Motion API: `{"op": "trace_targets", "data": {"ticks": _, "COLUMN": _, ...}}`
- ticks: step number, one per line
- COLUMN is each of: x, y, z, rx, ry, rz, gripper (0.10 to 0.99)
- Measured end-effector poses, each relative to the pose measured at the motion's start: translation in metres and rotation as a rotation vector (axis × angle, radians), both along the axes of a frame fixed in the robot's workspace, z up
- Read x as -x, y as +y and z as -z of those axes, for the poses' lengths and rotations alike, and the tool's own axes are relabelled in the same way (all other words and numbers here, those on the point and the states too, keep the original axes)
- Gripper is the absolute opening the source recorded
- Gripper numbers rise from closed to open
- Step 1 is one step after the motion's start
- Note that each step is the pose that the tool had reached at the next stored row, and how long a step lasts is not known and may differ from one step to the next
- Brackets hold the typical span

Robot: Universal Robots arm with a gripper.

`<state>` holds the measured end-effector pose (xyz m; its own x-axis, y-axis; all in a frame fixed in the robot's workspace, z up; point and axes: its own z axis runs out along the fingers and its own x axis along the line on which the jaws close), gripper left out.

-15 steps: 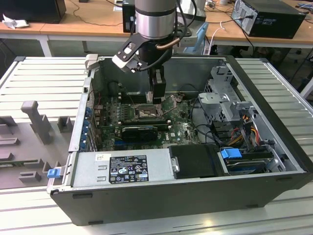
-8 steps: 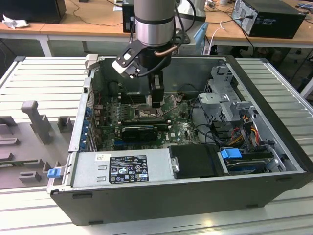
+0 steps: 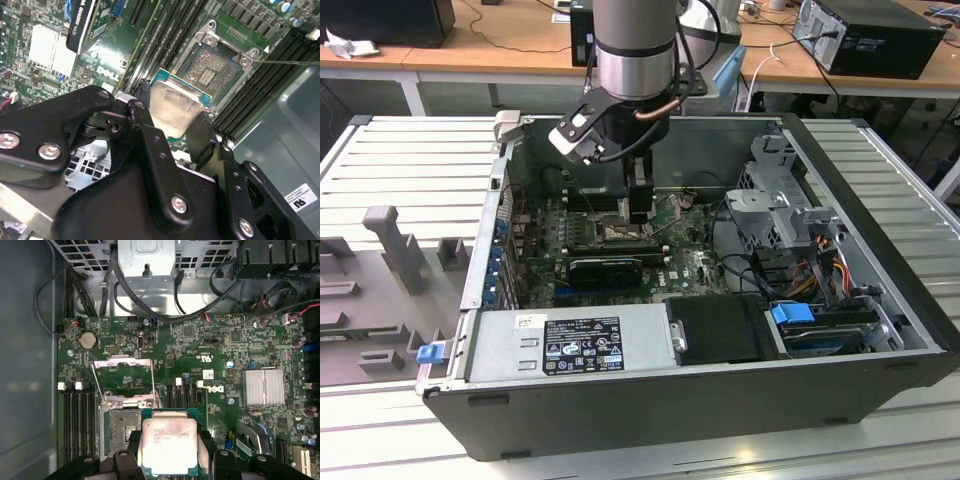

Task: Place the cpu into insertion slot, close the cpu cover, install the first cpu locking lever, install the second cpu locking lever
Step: 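Place the cpu into insertion slot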

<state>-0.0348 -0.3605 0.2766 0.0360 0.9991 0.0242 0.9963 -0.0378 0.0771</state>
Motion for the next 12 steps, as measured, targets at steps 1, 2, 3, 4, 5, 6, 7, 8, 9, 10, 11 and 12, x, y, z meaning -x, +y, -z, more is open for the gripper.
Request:
{"op": "trace_targets", "data": {"ticks": 1, "x": 0.0024, "y": 0.0, "z": 0.0005, "rx": -0.008, "ry": 0.0001, "rz": 0.0, "gripper": 0.529}}
{"op": "trace_targets", "data": {"ticks": 2, "x": 0.0044, "y": 0.0, "z": 0.0011, "rx": -0.014, "ry": 0.0, "rz": 0.0, "gripper": 0.529}}
{"op": "trace_targets", "data": {"ticks": 3, "x": 0.0051, "y": 0.0001, "z": 0.002, "rx": -0.017, "ry": -0.0001, "rz": 0.0, "gripper": 0.529}}
{"op": "trace_targets", "data": {"ticks": 4, "x": 0.0052, "y": 0.0009, "z": 0.0049, "rx": -0.018, "ry": 0.0, "rz": 0.0, "gripper": 0.529}}
{"op": "trace_targets", "data": {"ticks": 5, "x": 0.0052, "y": 0.0035, "z": 0.0086, "rx": -0.017, "ry": 0.0001, "rz": 0.0, "gripper": 0.529}}
{"op": "trace_targets", "data": {"ticks": 6, "x": 0.0052, "y": 0.0075, "z": 0.0123, "rx": -0.018, "ry": 0.0, "rz": 0.0, "gripper": 0.529}}
{"op": "trace_targets", "data": {"ticks": 7, "x": 0.0052, "y": 0.0103, "z": 0.0152, "rx": -0.018, "ry": 0.0001, "rz": -0.002, "gripper": 0.529}}
{"op": "trace_targets", "data": {"ticks": 8, "x": 0.0053, "y": 0.0118, "z": 0.0173, "rx": -0.018, "ry": 0.0, "rz": -0.004, "gripper": 0.529}}
{"op": "trace_targets", "data": {"ticks": 9, "x": 0.0059, "y": 0.0128, "z": 0.0199, "rx": -0.018, "ry": 0.0, "rz": -0.008, "gripper": 0.529}}
{"op": "trace_targets", "data": {"ticks": 10, "x": 0.0073, "y": 0.014, "z": 0.0237, "rx": -0.018, "ry": -0.0002, "rz": -0.015, "gripper": 0.529}}
{"op": "trace_targets", "data": {"ticks": 11, "x": 0.0079, "y": 0.0151, "z": 0.0264, "rx": -0.018, "ry": -0.0001, "rz": -0.018, "gripper": 0.529}}
{"op": "trace_targets", "data": {"ticks": 12, "x": 0.0081, "y": 0.0161, "z": 0.0283, "rx": -0.018, "ry": -0.0001, "rz": -0.019, "gripper": 0.529}}
